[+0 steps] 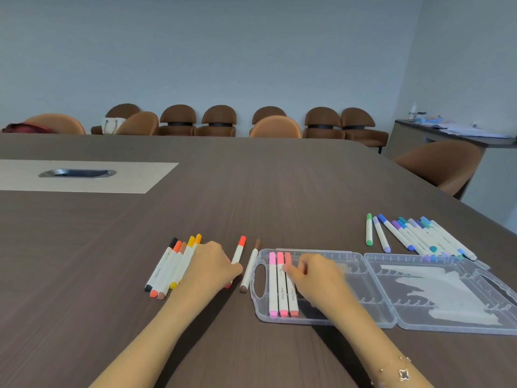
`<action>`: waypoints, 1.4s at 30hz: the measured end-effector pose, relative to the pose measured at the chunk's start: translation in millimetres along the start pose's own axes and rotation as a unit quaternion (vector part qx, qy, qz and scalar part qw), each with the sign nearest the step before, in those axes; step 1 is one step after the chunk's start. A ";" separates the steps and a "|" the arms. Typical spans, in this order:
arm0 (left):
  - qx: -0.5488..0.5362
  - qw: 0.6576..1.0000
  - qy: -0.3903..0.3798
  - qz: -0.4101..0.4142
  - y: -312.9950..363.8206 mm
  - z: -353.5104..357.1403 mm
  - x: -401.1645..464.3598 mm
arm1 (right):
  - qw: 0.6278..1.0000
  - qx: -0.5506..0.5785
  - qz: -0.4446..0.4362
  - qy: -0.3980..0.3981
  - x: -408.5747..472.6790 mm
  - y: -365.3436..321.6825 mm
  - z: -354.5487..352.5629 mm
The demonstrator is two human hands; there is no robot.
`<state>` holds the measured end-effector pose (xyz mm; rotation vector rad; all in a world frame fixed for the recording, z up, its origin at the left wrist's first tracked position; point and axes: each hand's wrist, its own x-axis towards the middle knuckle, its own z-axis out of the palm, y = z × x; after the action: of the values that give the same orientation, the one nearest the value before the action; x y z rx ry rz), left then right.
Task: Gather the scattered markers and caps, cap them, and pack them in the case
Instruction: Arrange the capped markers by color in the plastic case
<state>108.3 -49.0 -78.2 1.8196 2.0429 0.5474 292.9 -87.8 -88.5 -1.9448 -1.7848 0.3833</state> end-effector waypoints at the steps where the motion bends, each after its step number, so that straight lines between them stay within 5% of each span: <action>1: -0.044 0.999 -0.007 0.004 -0.2 -4.2 -1.7 | 0.999 0.026 0.008 0.025 2.3 2.6 -1.0; 4: -0.200 0.977 -0.072 0.017 4.9 -21.8 -18.8 | 0.985 0.163 0.007 0.059 4.5 -1.0 -9.8; 7: -0.236 0.962 -0.135 0.032 14.2 -27.9 -37.2 | 0.952 0.304 0.006 -0.010 -2.2 -16.3 -16.7; 18: -0.257 0.959 -0.078 0.089 9.5 -21.8 -37.8 | 0.917 0.382 0.089 -0.070 -10.1 -15.6 -37.8; 23: -0.159 0.982 0.098 0.039 -32.3 -40.2 -6.1 | 0.965 0.224 0.117 -0.077 -6.4 2.8 -49.2; 26: -0.101 0.986 0.131 0.002 -62.5 -50.0 13.1 | 0.978 0.141 0.120 -0.096 -1.4 9.8 -37.5; 32: -0.018 0.992 0.100 -0.071 -89.6 -52.6 32.1 | 0.983 0.134 0.105 -0.072 5.2 12.2 -20.0; 42: -0.016 0.994 0.068 -0.080 -89.0 -47.5 32.6 | 0.992 0.091 0.079 -0.043 6.4 9.6 -8.4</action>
<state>4.4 -28.2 -82.1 1.6219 2.2312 0.6709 306.1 -83.2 -85.6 -1.9696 -1.5892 0.6686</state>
